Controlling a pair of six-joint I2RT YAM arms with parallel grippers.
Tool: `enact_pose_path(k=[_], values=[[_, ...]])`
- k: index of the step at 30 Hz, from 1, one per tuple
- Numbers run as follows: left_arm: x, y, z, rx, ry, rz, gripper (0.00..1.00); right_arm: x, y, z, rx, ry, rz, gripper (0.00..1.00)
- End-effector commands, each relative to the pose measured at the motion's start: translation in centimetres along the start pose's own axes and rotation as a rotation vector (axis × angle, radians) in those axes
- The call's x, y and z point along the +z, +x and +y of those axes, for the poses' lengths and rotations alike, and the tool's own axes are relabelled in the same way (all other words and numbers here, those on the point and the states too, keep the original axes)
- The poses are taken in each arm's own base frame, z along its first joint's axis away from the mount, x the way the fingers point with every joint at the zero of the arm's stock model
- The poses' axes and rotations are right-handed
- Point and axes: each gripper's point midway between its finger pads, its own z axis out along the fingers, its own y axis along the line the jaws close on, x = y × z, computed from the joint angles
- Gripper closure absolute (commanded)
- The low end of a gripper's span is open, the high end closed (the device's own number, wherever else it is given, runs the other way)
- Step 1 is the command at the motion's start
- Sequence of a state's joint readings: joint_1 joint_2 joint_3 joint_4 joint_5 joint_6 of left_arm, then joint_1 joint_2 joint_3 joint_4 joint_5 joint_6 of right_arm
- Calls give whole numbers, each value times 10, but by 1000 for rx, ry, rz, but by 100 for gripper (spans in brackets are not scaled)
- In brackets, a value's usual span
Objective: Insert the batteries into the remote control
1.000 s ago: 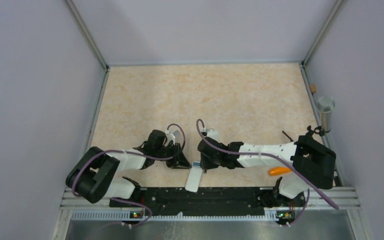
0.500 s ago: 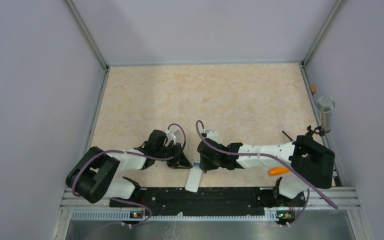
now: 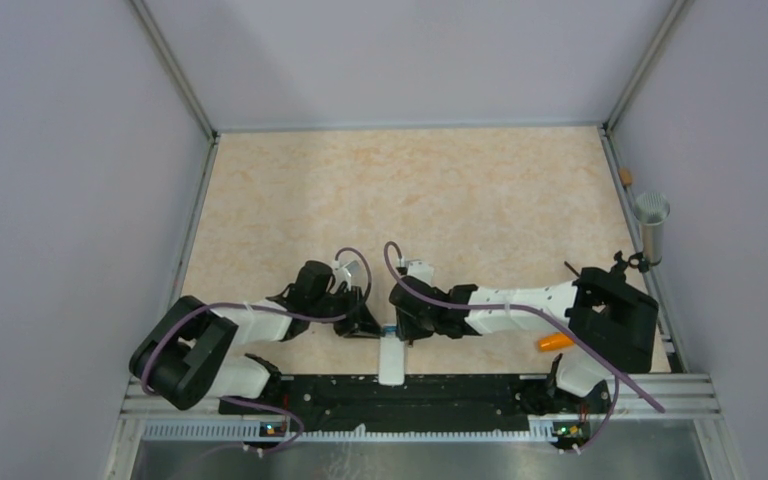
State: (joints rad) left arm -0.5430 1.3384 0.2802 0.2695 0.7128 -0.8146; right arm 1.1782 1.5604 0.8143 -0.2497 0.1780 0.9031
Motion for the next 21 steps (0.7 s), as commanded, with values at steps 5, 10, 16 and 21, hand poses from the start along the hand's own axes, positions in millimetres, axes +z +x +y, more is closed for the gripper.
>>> enact_pose_path(k=[5, 10, 16, 21], values=[[-2, -3, -5, 25, 15, -39, 77, 0, -21, 38, -50, -87, -41, 73], [-5, -3, 2, 12, -34, -56, 77, -4, -27, 34, -68, -53, -58, 73], [-7, -6, 4, 16, -61, -75, 81, -11, -34, 30, -80, -28, -83, 73], [-5, -6, 7, 8, -66, -67, 83, -10, -36, 24, -87, 5, -93, 73]])
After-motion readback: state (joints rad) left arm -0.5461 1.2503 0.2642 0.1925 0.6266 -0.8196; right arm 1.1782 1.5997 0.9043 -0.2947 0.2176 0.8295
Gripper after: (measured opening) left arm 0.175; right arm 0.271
